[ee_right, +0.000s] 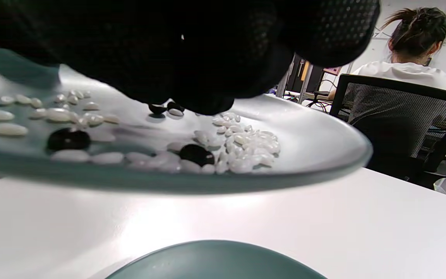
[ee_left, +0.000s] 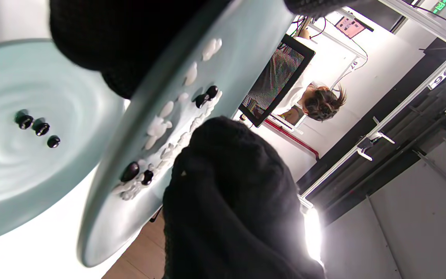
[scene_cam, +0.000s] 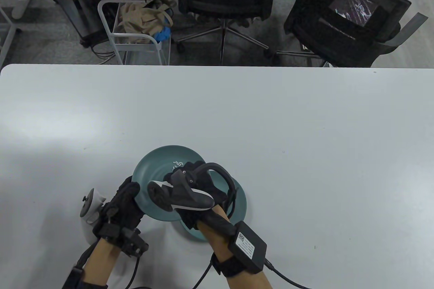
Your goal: Pick coffee beans with hand pinch into plate
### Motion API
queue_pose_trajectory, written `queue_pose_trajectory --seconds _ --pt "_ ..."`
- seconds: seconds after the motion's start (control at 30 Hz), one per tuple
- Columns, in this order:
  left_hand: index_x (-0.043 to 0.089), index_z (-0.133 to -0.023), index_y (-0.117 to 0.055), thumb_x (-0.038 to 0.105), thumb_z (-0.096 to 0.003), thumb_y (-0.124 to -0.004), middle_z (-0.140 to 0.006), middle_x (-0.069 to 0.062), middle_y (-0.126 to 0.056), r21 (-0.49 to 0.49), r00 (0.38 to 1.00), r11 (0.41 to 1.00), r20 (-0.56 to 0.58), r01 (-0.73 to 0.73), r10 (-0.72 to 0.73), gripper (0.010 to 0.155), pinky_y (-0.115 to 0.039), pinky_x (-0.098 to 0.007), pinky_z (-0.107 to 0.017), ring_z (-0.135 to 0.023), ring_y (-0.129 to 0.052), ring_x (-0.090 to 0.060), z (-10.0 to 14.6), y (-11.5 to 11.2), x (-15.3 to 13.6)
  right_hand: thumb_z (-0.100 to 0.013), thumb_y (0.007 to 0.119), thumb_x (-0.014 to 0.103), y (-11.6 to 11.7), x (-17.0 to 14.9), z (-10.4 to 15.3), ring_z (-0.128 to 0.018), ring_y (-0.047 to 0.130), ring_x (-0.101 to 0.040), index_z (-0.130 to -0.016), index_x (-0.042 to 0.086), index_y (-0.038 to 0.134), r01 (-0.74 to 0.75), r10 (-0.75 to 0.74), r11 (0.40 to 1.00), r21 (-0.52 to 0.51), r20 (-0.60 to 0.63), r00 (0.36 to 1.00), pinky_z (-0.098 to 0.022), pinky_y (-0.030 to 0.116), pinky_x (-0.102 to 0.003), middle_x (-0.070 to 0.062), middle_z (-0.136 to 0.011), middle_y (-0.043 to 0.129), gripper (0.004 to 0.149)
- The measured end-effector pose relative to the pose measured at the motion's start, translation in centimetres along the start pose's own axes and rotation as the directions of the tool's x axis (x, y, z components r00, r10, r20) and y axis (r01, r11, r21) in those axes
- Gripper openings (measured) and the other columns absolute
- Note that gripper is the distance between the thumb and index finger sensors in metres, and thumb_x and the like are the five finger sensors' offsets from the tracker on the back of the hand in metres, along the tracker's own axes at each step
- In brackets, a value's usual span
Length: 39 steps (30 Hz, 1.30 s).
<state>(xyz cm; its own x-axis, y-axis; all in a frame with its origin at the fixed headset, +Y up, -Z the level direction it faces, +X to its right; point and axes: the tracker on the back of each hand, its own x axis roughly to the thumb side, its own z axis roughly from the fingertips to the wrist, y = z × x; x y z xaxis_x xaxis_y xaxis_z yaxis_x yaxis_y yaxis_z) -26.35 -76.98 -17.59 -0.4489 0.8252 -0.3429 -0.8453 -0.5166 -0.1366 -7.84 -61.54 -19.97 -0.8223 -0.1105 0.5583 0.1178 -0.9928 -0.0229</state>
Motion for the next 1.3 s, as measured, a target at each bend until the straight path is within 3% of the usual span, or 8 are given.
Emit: queue_pose_trajectory --seconds 0.67,0.83,0.9,1.3 --pt "0.021 -0.100 -0.040 0.044 -0.0488 -0.063 -0.090 -0.012 -0.072 0.005 1.000 1.000 0.015 -0.017 0.017 0.061 -0.083 -0.042 -0.042 -0.065 -0.091 -0.037 0.1 0.0 0.5 -0.042 0.088 0.034 -3.0 -2.4 2.3 -0.047 0.091 -0.023 -0.076 0.025 0.083 0.079 -0.085 0.993 -0.090 -0.066 0.994 -0.052 0.072 -0.055 -0.008 -0.072 0.095 0.035" --pt "0.021 -0.101 -0.039 0.044 -0.0488 -0.062 -0.090 -0.012 -0.071 0.006 1.000 1.000 0.017 -0.021 0.021 0.061 -0.083 -0.042 -0.043 -0.065 -0.091 -0.037 0.1 0.1 0.6 -0.044 0.087 0.033 -3.7 -3.7 3.1 -0.049 0.091 -0.024 -0.078 0.024 0.083 0.098 -0.102 0.995 -0.031 -0.142 0.985 -0.053 0.071 -0.056 -0.009 -0.074 0.095 0.035" --pt "0.021 -0.101 -0.039 0.044 -0.0488 -0.062 -0.090 -0.012 -0.071 0.006 1.000 1.000 0.019 -0.022 0.022 0.061 -0.083 -0.042 -0.043 -0.065 -0.091 -0.037 0.1 0.1 0.6 -0.043 0.087 0.033 -3.8 -4.2 3.4 -0.049 0.091 -0.025 -0.077 0.024 0.084 0.106 -0.113 0.993 -0.051 -0.151 0.982 -0.053 0.071 -0.057 -0.009 -0.073 0.095 0.035" --pt "0.022 -0.101 -0.039 0.044 -0.0489 -0.062 -0.091 -0.011 -0.071 0.022 0.999 0.999 0.029 -0.031 0.030 0.061 -0.083 -0.043 -0.043 -0.066 -0.090 -0.037 0.3 0.4 0.9 -0.044 0.087 0.032 -3.0 -5.7 3.4 -0.049 0.092 -0.026 -0.078 0.023 0.084 0.096 -0.078 0.994 0.056 -0.264 0.961 -0.052 0.070 -0.058 -0.011 -0.073 0.095 0.035"
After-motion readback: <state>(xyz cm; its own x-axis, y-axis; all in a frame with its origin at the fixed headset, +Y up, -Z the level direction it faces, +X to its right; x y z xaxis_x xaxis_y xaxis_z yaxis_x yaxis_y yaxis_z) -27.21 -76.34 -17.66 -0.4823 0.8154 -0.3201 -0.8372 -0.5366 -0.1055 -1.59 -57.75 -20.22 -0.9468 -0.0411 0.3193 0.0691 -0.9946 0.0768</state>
